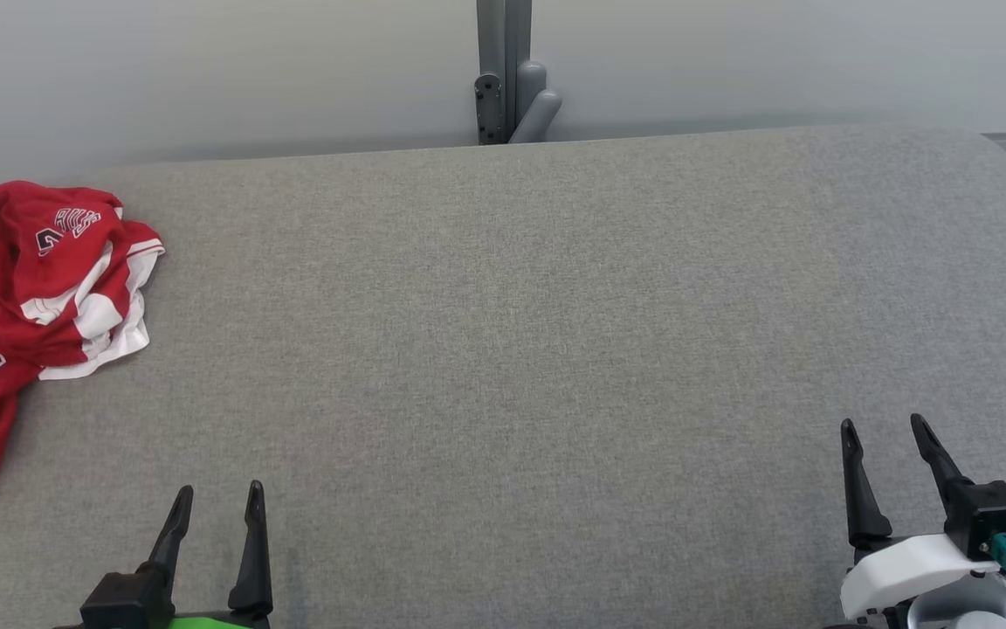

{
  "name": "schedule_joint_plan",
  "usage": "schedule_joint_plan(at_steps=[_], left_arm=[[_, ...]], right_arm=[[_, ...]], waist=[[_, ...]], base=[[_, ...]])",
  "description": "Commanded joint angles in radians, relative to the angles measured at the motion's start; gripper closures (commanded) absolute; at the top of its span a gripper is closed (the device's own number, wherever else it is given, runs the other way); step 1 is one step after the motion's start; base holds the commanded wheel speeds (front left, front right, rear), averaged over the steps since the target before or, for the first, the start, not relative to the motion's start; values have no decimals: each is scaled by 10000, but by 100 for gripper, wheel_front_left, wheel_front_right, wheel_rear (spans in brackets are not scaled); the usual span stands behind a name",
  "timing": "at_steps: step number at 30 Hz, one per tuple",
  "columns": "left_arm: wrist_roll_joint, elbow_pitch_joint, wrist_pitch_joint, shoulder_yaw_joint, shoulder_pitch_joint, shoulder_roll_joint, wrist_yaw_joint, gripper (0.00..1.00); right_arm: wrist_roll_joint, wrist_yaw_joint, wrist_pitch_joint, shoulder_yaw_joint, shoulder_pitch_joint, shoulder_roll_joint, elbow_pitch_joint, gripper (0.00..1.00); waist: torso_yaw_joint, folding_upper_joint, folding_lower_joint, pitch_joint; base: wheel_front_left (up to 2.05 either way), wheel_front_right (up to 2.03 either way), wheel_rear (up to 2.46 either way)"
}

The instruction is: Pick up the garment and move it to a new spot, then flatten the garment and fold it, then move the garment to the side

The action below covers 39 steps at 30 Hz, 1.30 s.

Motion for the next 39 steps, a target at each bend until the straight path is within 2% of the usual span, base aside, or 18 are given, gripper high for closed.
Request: schedule_joint_plan(at_steps=[1,7,30,35,39], left_arm=[[164,-14,-93,36,170,-34,-57,0],[404,38,-200,-46,200,-41,-80,0],[-95,171,-168,196,-67,-76,-74,0],[-96,229,-168,117,-129,-82,-74,0],[-63,280,-168,26,-171,-90,-73,0]], right_arm=[[-225,-3,-74,-79,183,7,3,0],[-699,-3,-85,-159,213,91,11,0],[-513,-3,-78,-16,243,87,-13,0],[-539,-3,-78,21,321,89,-75,0],[-519,-3,-78,24,436,89,-58,0]], waist=[[0,0,0,-2],[5,0,0,-12],[42,0,0,-74],[327,0,0,-84],[947,0,0,-172]], base=[[0,0,0],[0,0,0],[0,0,0],[0,0,0],[0,0,0]])
